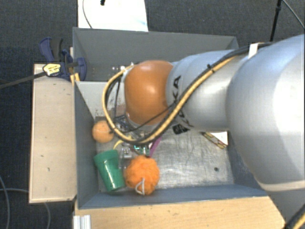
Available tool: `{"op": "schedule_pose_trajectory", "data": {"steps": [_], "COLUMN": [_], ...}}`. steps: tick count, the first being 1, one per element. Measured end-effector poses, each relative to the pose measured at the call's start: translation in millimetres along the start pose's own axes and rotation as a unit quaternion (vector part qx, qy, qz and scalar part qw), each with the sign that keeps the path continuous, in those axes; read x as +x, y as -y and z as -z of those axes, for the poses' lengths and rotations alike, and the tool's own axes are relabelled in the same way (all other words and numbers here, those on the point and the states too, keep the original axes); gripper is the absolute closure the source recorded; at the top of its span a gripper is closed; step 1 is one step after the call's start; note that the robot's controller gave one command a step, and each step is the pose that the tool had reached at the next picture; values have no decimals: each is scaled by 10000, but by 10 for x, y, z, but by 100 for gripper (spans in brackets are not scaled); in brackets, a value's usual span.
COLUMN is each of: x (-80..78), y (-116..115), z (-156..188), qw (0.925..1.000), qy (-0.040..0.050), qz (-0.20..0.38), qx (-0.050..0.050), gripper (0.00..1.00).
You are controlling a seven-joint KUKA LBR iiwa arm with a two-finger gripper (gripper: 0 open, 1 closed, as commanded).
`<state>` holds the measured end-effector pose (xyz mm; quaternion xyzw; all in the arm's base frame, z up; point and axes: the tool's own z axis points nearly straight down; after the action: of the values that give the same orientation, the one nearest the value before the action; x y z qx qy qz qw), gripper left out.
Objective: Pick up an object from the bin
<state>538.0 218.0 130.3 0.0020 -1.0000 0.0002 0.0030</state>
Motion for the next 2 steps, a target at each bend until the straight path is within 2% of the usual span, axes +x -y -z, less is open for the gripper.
{"op": "schedule_pose_trajectory", "data": {"steps": [1,2], "x": [-22,37], "y": [9,166], "z": [46,-65], "qw": [10000,9974], "qy": [38,55], "qz": [-25,-720], "qx": [-9,-25], "gripper": [0,0]}}
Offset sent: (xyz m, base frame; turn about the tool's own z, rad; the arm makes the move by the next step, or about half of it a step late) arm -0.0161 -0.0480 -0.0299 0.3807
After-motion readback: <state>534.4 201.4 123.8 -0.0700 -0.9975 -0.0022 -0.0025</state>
